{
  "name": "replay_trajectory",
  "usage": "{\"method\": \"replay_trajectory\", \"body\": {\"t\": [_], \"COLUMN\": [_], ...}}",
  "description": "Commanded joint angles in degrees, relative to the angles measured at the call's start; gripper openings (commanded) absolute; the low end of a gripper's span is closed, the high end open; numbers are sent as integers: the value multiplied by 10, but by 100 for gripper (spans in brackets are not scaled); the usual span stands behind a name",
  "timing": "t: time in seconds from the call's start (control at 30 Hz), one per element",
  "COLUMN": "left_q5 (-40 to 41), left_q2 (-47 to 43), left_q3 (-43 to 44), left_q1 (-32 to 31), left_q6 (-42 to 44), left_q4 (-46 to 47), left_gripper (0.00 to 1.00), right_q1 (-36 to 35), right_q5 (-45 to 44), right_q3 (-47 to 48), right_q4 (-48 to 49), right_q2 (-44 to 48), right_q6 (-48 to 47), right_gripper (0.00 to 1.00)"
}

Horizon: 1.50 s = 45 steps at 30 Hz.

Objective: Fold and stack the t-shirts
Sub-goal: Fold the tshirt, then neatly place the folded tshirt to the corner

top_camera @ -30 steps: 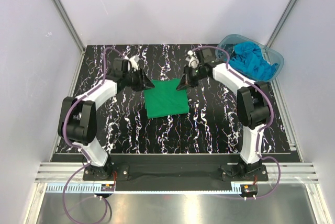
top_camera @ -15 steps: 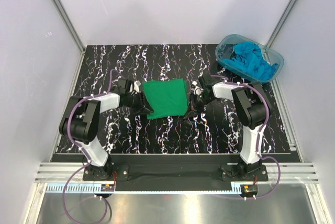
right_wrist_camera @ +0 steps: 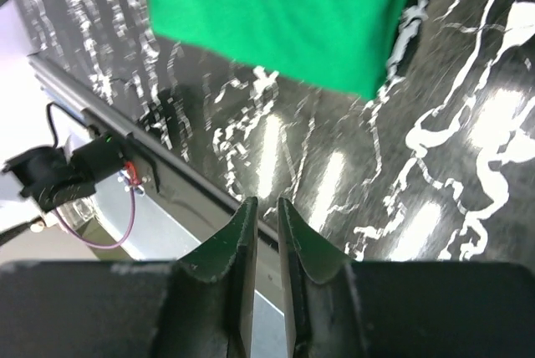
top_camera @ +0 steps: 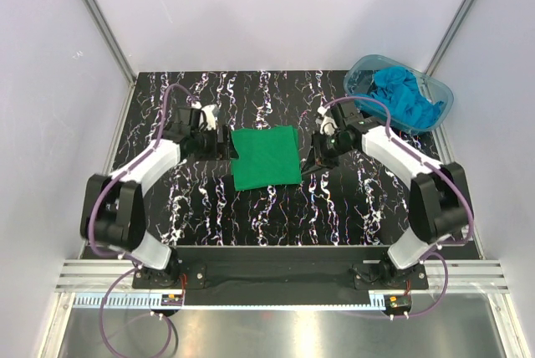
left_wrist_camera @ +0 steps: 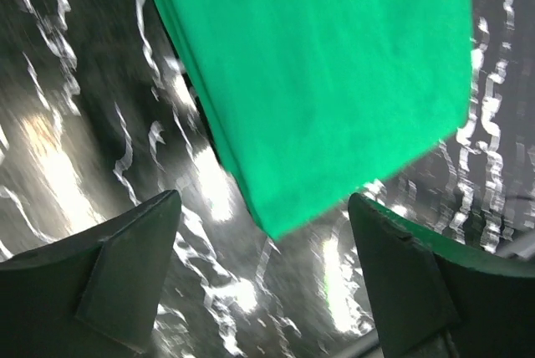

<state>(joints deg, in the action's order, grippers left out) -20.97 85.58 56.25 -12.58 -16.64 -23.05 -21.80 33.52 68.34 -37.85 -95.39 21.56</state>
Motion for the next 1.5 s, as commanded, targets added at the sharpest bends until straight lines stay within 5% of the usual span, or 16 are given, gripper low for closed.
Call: {"method": "replay_trajectory", "body": {"t": [0.0,0.17,0.23,0.73,0.87,1.0,1.27,1.47], "left_q5": [0,-7,6,155,195,246,296,410], "left_q2": [77,202,239,304,310,326,366,397], "left_q3": [25,112,138,153,154,198,338,436], "left_q1": [11,17,17,-60,-61,-61,-55,-16], "left_q6": [58,55,35,-19,-41,-16,46,151], "left_q4": [64,98,113,65,58,5,-61,-123], "left_gripper": [84,79,69,51,34,0,0,0], "right_q1": [2,2,1,3,1,2,2,2], "right_q5": [-2,-13,-17,-18,-23,-9,27,13], "right_q3": [-4,-50,-84,-152,-151,-142,-99,-85], "right_q4": [-38,-50,-55,-28,-43,-50,-78,-90], "right_q2": [56,129,180,270,271,275,275,254], "right_q6": [-15,-16,-11,0,-22,-27,-24,-13], "right_gripper": [23,23,23,22,22,22,22,22]}}
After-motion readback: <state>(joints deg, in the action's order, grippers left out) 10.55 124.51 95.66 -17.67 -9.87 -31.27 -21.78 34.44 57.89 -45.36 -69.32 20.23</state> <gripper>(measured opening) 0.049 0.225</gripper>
